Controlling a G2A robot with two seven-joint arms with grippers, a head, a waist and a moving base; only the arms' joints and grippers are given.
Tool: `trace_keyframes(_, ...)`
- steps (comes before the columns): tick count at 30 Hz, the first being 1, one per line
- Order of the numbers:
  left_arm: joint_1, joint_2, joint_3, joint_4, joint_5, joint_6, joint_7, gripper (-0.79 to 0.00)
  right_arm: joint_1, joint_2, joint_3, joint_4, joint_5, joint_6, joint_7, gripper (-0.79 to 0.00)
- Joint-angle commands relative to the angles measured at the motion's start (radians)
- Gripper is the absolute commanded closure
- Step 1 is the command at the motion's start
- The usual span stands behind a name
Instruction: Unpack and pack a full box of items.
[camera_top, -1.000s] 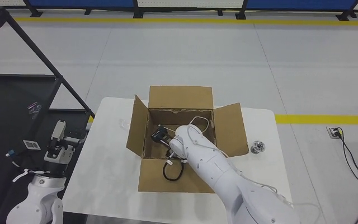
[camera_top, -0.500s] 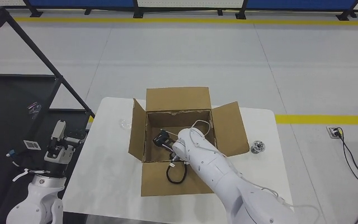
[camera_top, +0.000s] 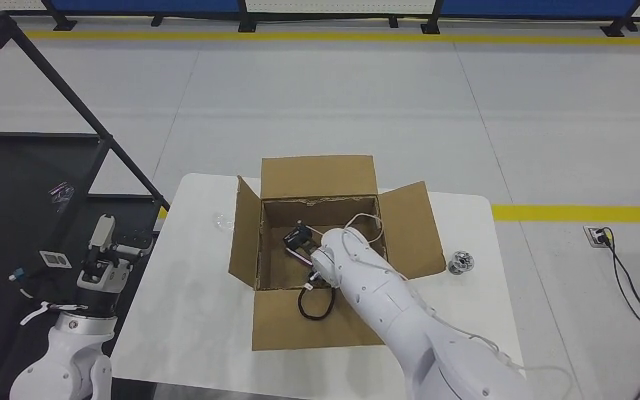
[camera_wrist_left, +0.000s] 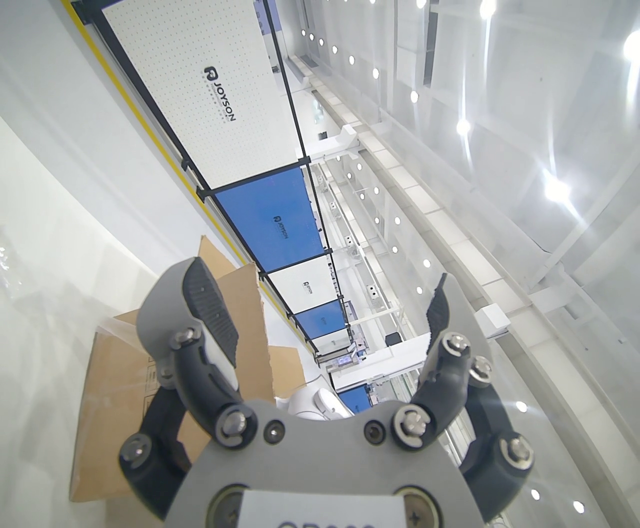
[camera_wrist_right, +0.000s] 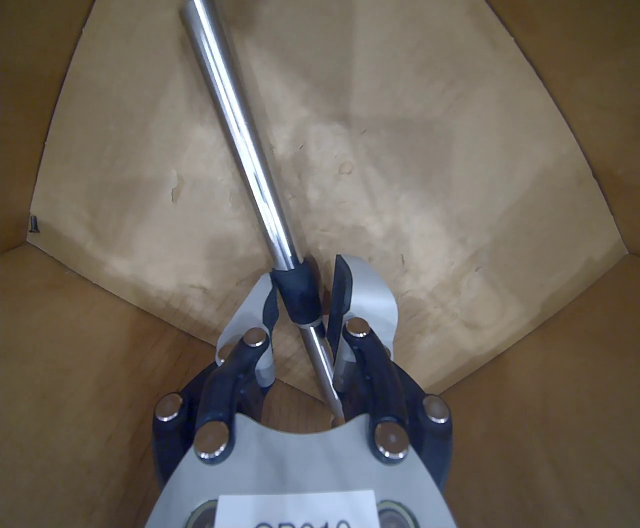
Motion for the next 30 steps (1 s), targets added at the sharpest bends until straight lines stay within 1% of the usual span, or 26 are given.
trace_keyframes(1,0.001,0.001,-0.001,0.0,0.001,0.002,0.001,-0.785,0.001,0.002,0.003,-0.003,-0.001,-0.032,-0.001,-0.292)
trace_keyframes(2,0.002,0.002,-0.001,0.0,0.001,0.003,0.001,-0.785,0.003,0.003,0.003,-0.002,-0.005,-0.038,-0.004,-0.305)
trace_keyframes(8,0.003,0.005,0.002,0.001,-0.001,0.001,0.005,-0.785,-0.006,0.001,0.001,-0.013,-0.032,-0.02,0.005,-0.317)
trace_keyframes(10,0.004,0.006,0.003,0.001,-0.002,0.0,0.006,-0.785,-0.009,0.0,0.004,-0.012,-0.034,-0.01,0.0,-0.302)
trace_keyframes(11,0.004,0.006,0.003,0.001,-0.001,0.0,0.007,-0.785,-0.011,0.0,0.006,-0.01,-0.034,-0.007,-0.006,-0.277)
trace_keyframes(18,0.01,0.01,0.002,-0.002,0.001,0.001,0.015,-0.785,-0.019,0.002,0.015,0.003,-0.04,-0.013,-0.023,-0.175)
trace_keyframes(21,0.012,0.011,0.002,-0.004,0.003,0.001,0.016,-0.785,-0.021,0.003,0.021,0.008,-0.04,-0.011,-0.023,-0.175)
trace_keyframes(22,0.012,0.012,0.003,-0.005,0.003,0.001,0.016,-0.785,-0.02,0.003,0.024,0.011,-0.037,0.003,-0.023,-0.191)
trace_keyframes(23,0.013,0.012,0.003,-0.006,0.004,0.001,0.016,-0.785,-0.021,0.003,0.026,0.009,-0.036,0.008,-0.024,-0.175)
trace_keyframes(25,0.013,0.013,0.004,-0.008,0.005,0.002,0.016,-0.785,-0.021,0.005,0.035,0.013,-0.025,0.01,-0.033,-0.074)
trace_keyframes(26,0.013,0.014,0.004,-0.009,0.007,0.002,0.018,-0.785,-0.019,0.006,0.038,0.015,-0.023,0.009,-0.034,0.0)
trace_keyframes(30,0.012,0.016,0.005,-0.009,0.007,0.001,0.019,-0.785,-0.015,0.011,0.051,0.021,-0.013,-0.001,-0.049,0.0)
